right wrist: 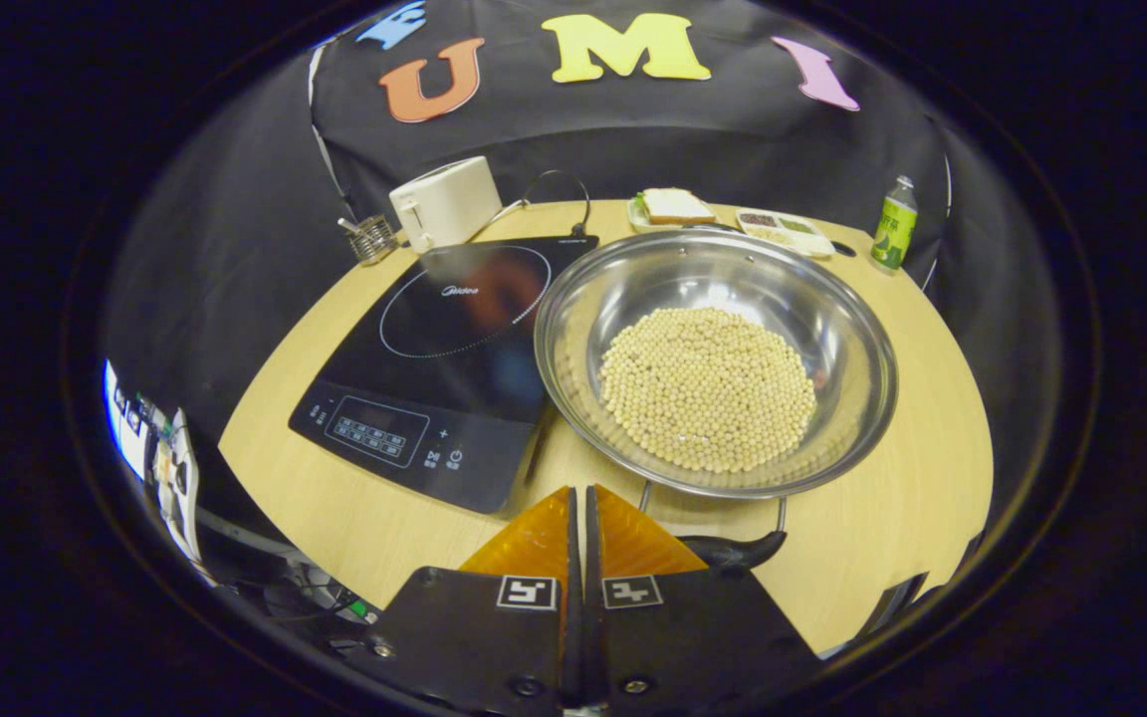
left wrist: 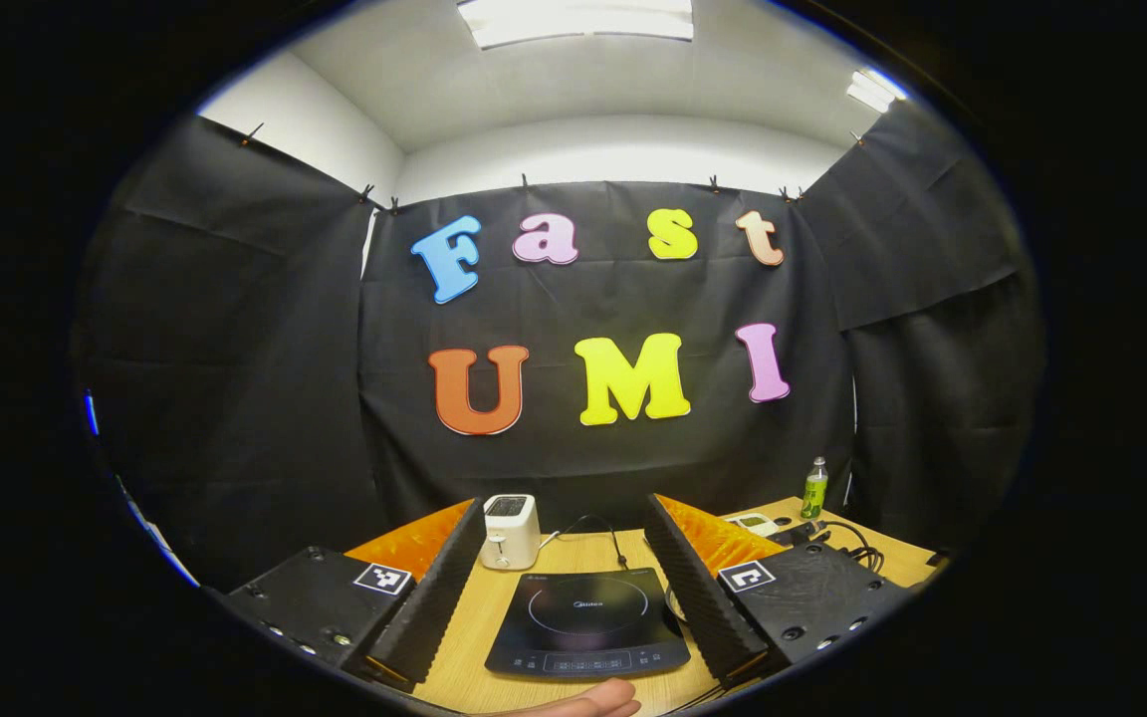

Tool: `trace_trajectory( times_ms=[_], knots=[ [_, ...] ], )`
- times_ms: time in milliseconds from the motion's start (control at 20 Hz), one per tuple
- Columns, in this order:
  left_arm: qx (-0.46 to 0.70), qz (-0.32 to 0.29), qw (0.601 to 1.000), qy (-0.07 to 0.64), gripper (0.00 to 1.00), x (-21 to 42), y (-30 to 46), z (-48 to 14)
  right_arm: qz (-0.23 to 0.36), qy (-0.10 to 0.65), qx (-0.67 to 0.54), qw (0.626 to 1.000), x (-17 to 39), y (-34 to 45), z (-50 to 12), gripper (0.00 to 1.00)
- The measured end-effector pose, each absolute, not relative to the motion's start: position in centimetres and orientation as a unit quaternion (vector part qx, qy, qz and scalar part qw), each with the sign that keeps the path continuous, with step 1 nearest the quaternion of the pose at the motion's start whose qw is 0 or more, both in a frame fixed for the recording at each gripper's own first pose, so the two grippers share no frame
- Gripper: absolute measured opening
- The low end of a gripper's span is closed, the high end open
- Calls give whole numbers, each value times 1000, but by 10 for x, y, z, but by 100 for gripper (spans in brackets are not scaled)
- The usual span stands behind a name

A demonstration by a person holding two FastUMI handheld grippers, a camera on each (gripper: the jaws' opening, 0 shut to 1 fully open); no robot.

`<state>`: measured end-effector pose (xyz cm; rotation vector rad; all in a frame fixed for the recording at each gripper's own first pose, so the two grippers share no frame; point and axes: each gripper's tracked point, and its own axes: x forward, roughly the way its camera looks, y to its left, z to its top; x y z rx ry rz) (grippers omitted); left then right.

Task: First push the handle of the pot to place it horizontally, then grasp the pot with both hands and set it on the induction cooktop.

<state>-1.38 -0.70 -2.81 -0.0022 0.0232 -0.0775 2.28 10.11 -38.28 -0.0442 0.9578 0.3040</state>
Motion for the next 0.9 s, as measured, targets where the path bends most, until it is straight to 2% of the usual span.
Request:
trace_trajectory(
  times_ms=[250,300,400,450,900],
  knots=[
    [-7,-45,999,9,96,-16,-14,-26,128,442,-25,887,19,87,-384,1],
    [-8,-46,999,9,96,-16,-15,-26,128,443,-23,887,17,84,-385,4],
    [-6,-45,999,8,96,-16,-15,-26,129,443,-25,887,16,77,-384,1],
    [-4,-44,999,7,96,-16,-15,-25,128,444,-25,887,16,72,-384,4],
    [-21,-47,999,3,96,-20,-19,-25,107,435,-24,894,25,18,-381,4]
  ],
)
